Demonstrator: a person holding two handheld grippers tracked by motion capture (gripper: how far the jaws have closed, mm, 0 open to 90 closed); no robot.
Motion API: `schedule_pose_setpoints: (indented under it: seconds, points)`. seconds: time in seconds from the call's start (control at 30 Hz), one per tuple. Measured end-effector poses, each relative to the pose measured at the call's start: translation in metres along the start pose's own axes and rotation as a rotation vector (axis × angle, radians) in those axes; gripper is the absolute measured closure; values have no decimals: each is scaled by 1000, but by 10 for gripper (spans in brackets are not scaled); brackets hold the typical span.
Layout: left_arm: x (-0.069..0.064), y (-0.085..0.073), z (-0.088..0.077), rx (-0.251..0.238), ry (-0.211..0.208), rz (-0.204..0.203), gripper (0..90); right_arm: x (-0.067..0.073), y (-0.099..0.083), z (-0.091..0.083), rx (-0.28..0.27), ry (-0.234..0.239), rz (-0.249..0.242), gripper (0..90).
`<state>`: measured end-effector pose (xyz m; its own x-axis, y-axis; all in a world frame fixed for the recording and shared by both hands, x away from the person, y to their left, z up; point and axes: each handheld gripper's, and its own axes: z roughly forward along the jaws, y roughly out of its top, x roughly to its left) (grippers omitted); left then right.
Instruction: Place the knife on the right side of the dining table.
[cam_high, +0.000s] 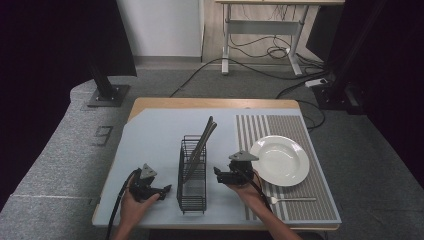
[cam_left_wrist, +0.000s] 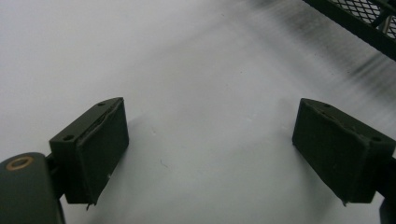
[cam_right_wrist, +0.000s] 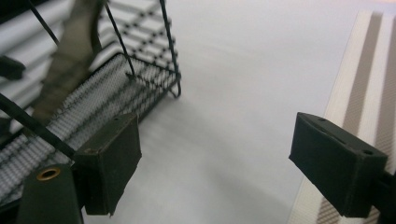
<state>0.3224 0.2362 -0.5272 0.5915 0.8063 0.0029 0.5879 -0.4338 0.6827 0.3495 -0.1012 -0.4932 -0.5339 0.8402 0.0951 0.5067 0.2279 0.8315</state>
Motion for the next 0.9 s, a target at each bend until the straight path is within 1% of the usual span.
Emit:
schedule_pose_setpoints:
  seconds: [0.03, 0.17, 0.2, 0.23, 0.27, 0.37, 0.4, 0.53, 0.6, 0.67, 0.7, 0.8, 0.9]
  points:
    - [0, 0, 0, 1, 0, 1, 101, -1, 4, -3, -18, 4, 1, 158]
    - [0, 0, 0, 1, -1, 0, 101, -6, 20, -12, -56, 25, -5, 164]
    - [0, 0, 0, 0, 0, 1, 101, -7, 26, -13, -71, 27, -6, 169]
    - [0, 0, 0, 0, 0, 0, 101, -11, 38, -15, -92, 31, -6, 172]
    - [0, 0, 0, 1, -1, 0, 101, -11, 38, -15, -92, 31, -6, 172]
    - [0, 0, 0, 0, 0, 1, 101, -15, 52, -17, -116, 40, 1, 172]
    - [0, 0, 0, 0, 0, 0, 101, -15, 57, -18, -127, 41, -6, 173]
    - [0, 0, 0, 0, 0, -1, 101, -14, 70, -21, -147, 49, -16, 181]
    - [0, 0, 0, 0, -1, -2, 101, -12, 76, -21, -150, 59, -33, 184]
    - [0, 0, 0, 0, -1, -2, 101, -6, 88, -20, -162, 60, -60, 189]
    - [0, 0, 0, 1, -1, -1, 101, -6, 88, -20, -162, 60, -60, 189]
    - [0, 0, 0, -1, -1, -1, 101, -2, 100, -17, -163, 67, -74, 192]
    - [0, 0, 0, -1, 0, -1, 101, -3, 107, -15, -177, 72, -77, 200]
